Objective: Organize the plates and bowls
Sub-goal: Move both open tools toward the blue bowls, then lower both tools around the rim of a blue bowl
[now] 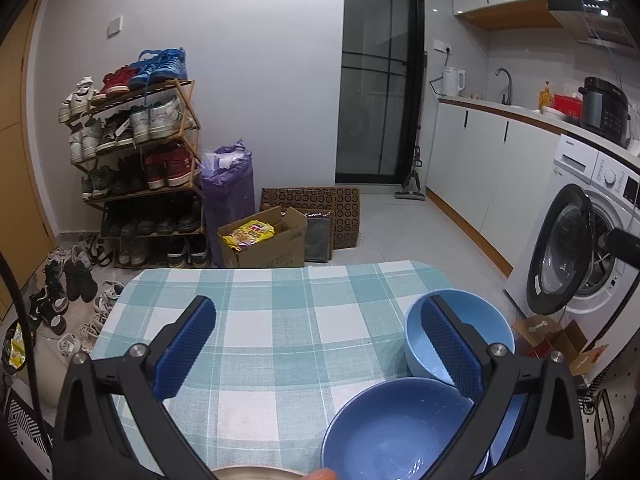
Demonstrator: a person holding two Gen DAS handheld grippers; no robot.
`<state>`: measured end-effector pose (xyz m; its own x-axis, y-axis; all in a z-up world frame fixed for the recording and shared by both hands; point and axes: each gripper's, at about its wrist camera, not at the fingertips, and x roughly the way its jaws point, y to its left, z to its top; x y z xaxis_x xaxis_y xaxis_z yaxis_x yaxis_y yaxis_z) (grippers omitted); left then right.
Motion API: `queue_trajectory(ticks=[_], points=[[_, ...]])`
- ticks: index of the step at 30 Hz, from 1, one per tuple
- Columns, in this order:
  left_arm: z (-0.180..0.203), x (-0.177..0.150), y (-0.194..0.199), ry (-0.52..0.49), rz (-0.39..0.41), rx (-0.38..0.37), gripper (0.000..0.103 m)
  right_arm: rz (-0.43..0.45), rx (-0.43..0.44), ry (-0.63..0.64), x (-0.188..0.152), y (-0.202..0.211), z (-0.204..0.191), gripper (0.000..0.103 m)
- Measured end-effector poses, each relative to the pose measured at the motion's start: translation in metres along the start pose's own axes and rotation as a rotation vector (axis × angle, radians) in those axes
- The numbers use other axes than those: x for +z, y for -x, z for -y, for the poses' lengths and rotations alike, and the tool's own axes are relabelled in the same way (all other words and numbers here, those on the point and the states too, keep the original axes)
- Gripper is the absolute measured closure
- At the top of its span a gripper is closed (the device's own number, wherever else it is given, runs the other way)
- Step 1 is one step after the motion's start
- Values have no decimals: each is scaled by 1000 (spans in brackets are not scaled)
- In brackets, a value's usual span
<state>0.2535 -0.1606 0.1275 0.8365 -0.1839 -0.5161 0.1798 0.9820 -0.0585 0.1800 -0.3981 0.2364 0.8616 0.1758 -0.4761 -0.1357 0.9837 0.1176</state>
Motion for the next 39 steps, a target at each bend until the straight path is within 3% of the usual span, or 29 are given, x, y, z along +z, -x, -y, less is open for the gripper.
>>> queue_trajectory(ticks=[17,29,39], points=[[45,2,-57,-115,-130,-134,0,-217,-60,-168,-38,-66,47,0],[66,-6,-79,-164,-187,-185,1,-298,-62,-217,-61,-97,70,4],[75,-15,-100,-180,-252,-201,10,-368,-71,-257,-76,-121,77,15]])
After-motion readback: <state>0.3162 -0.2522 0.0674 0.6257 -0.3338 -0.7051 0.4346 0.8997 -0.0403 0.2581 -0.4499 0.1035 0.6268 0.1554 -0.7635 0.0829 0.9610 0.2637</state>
